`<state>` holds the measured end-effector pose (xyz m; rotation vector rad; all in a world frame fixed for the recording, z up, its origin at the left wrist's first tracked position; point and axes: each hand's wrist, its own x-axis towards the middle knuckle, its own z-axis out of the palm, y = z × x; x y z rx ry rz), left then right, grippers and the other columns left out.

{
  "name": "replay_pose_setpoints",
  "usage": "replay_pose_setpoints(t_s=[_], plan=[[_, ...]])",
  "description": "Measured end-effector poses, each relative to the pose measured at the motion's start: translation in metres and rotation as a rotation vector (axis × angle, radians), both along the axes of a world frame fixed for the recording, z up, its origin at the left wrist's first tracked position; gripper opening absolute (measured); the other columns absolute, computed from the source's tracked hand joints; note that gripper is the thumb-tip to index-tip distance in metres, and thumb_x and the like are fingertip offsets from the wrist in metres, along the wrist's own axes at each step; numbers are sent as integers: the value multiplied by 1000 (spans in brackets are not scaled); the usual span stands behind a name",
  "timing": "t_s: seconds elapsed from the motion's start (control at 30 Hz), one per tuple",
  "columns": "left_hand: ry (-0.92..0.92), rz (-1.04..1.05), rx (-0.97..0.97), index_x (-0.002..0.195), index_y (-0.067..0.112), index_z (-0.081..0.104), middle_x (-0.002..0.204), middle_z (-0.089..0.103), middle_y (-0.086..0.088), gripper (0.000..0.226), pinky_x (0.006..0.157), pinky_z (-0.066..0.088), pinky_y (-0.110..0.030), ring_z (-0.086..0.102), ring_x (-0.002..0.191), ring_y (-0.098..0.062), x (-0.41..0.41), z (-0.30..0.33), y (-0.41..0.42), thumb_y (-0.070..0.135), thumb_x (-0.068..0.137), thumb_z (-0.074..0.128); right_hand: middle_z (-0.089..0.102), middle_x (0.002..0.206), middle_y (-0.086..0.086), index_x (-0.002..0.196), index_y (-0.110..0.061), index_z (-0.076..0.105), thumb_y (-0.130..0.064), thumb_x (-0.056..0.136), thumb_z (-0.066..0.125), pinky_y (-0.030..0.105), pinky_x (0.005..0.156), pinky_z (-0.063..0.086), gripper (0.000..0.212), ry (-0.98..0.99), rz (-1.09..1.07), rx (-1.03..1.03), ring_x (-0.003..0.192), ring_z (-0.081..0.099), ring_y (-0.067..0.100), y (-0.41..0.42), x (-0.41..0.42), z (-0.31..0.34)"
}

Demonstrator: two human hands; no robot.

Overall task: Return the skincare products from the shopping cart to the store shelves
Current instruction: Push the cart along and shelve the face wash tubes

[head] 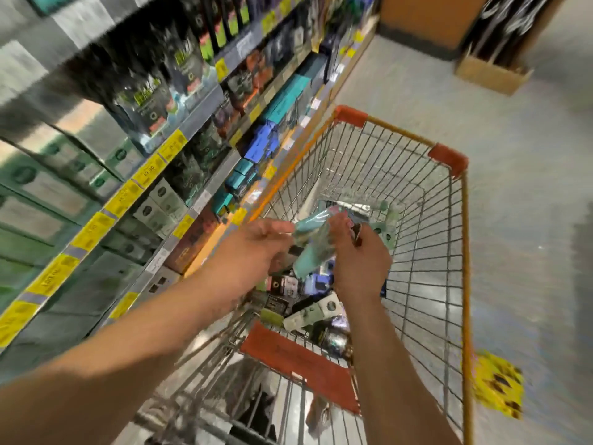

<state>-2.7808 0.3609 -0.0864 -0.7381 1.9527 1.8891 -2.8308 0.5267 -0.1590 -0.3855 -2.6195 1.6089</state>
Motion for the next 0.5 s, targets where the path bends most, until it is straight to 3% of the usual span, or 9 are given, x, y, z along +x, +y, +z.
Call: replay_pose_setpoints(t_s=[0.07,0.13,0.17,0.23,0.3,0.37,0.43,0.47,0.5], plan=[[73,25,44,117,17,69,115,70,-19,18,65,54,-19,64,89,-18,6,19,-11,15,102,60,59,67,2,72,-16,59,-52,99,64,35,62,43,45,59,-19,-35,62,52,18,-9,8,34],[142,22,53,119,19,69,114,71,-8,26,74,56,-23,67,95,-18,13,38,-24,28,95,67,57,64,-5,73,-18,62,-45,98,68,22,55,40,38,107,-26,-126,56,48,5,-22,17,69],[160,29,63,120,19,70,115,71,-5,27,77,54,-24,66,96,-17,16,45,-30,28,95,68,58,64,-4,75,-15,64,-44,97,69,23,55,40,37,126,-17,-152,56,48,4,-29,23,84],[191,45,106,124,14,68,115,69,-11,23,72,51,-20,63,93,-16,21,63,-43,16,102,62,63,70,6,81,-10,65,-49,94,70,38,60,46,41,149,27,-148,60,53,16,-46,33,114],[246,3,93,132,11,65,119,70,-9,30,75,50,-17,64,96,-11,29,82,-56,19,104,54,63,73,11,82,-9,65,-52,93,70,43,62,47,45,169,81,-127,63,54,25,-65,42,140],[306,-90,84,135,13,64,127,71,-5,39,91,50,-24,67,108,-11,41,102,-71,31,104,49,61,70,11,78,-7,63,-55,92,70,41,60,44,50,187,158,-105,60,51,24,-86,49,165],[373,-183,12,125,21,71,124,73,3,36,106,48,-41,67,116,-14,56,123,-89,42,106,49,62,71,15,76,-8,62,-62,88,67,45,61,46,55,206,242,-83,65,55,33,-109,58,188],[403,-214,-38,118,23,73,115,74,9,38,105,50,-48,68,110,-12,64,133,-101,50,104,51,63,71,15,76,-9,63,-62,86,66,47,63,49,54,217,273,-110,68,58,34,-121,63,199],[430,-233,-97,109,20,73,102,72,13,46,94,53,-47,67,97,-9,72,142,-112,60,101,51,65,72,14,77,-10,65,-59,86,68,48,65,51,50,219,305,-170,68,60,32,-133,68,209]])
